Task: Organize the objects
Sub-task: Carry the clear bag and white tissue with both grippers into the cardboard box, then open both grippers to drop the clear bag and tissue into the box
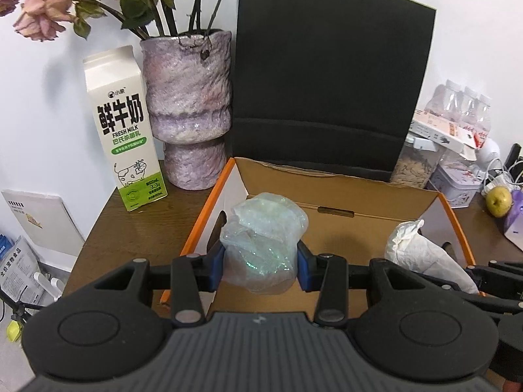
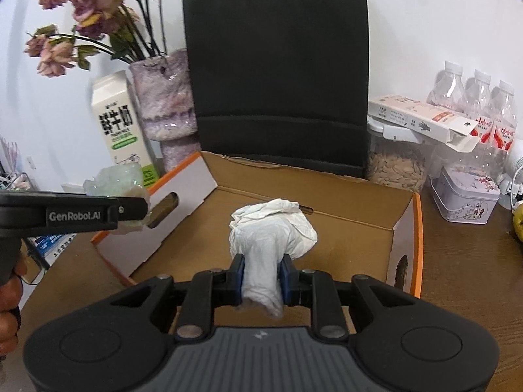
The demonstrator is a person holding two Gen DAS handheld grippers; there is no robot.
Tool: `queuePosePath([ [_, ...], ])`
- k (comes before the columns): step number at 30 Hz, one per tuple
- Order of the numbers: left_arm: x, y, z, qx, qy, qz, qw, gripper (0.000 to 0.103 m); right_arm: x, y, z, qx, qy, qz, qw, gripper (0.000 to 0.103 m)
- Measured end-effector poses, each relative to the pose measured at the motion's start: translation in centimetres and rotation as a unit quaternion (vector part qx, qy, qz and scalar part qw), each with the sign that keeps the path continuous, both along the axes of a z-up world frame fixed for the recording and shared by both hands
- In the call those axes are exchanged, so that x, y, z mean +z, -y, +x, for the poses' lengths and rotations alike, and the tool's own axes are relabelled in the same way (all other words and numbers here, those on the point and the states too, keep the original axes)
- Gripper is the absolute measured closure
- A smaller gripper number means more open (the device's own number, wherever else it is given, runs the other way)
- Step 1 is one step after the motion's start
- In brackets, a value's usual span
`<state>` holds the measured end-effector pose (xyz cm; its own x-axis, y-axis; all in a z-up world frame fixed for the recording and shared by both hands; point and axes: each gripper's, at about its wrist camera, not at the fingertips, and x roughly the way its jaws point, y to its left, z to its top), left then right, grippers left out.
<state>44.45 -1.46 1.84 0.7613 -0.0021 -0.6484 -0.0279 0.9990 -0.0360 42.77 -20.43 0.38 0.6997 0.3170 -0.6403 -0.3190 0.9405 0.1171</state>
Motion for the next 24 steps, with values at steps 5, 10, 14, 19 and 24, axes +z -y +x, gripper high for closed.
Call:
queuePosePath([
  [5,-0.9,0.4,1.6,0.002,-0.006,0.005,1.0000,0.060,-1.0,0.1,1.6,-0.006,-0.008,-0.006,1.000,0.082],
  [10,-1.8,0.4,2.7,0.004,-0.013,0.002,0.9999,0.060,-1.8,-0.1,2.7,-0.009,-0.017,-0.012,1.000,0.081],
  [14,-2.4,0.3,3.4,0.009,-0.018,-0.001,0.9998,0.059,-2.3,-0.2,3.3,-0.013,-0.021,-0.016,1.000,0.079],
  [19,-2.9,0.4,3.9,0.008,-0.018,0.000,0.9998,0.058,-2.9,-0.4,3.8,-0.010,-0.028,-0.021,0.999,0.075],
  [24,-3.1,0.3,4.1,0.012,-0.013,-0.004,0.9998,0.049,-3.4,-0.5,3.8,-0.013,-0.028,-0.025,0.999,0.059],
])
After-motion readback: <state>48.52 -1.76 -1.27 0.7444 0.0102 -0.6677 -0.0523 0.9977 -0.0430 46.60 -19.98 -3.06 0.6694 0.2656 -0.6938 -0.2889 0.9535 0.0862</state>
